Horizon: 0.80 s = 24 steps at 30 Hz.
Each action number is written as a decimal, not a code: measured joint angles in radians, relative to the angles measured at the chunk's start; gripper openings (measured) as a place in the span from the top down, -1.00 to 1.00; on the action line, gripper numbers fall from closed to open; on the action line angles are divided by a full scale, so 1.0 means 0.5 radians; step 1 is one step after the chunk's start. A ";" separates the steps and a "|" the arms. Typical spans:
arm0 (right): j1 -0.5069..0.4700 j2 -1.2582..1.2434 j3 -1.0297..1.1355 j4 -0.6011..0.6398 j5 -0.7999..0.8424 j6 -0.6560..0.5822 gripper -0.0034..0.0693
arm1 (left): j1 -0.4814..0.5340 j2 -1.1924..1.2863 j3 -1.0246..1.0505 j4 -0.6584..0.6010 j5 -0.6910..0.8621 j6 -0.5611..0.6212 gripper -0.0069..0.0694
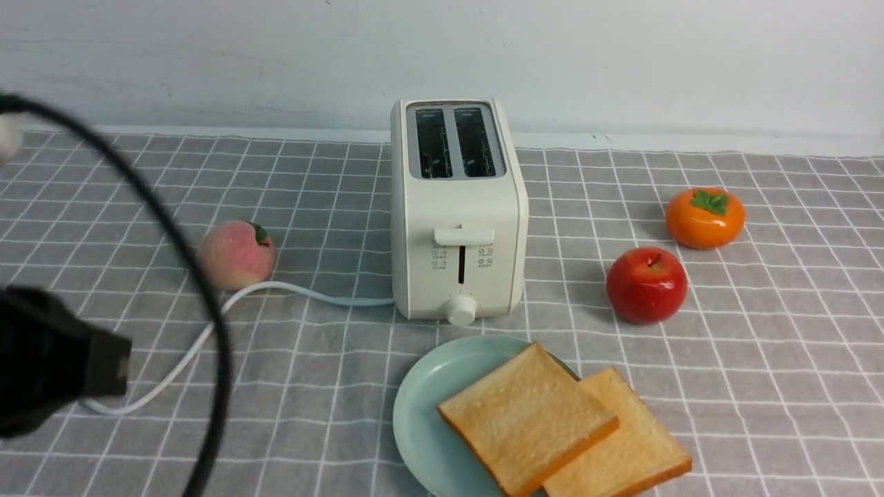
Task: Take toasted bread from bread machine on grey coffee table place on plate.
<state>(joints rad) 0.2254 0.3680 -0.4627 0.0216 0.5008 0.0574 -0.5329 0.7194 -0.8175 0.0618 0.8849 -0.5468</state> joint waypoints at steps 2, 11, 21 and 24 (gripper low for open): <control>0.000 -0.110 0.154 -0.001 -0.128 0.020 0.94 | 0.000 -0.123 0.163 -0.009 -0.137 -0.065 0.86; 0.000 -0.517 0.593 0.006 -0.477 0.030 0.89 | 0.000 -0.894 1.030 0.020 -1.200 -0.276 0.86; 0.000 -0.533 0.593 0.001 -0.489 0.029 0.87 | 0.000 -1.006 1.070 0.024 -1.213 -0.288 0.86; 0.000 -0.533 0.593 0.001 -0.489 0.029 0.85 | 0.000 -1.006 1.070 0.024 -1.212 -0.288 0.86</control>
<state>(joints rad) 0.2254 0.1016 -0.1664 0.0220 0.2564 0.0719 -0.5329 0.2163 -0.2825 0.0740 0.2791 -0.6909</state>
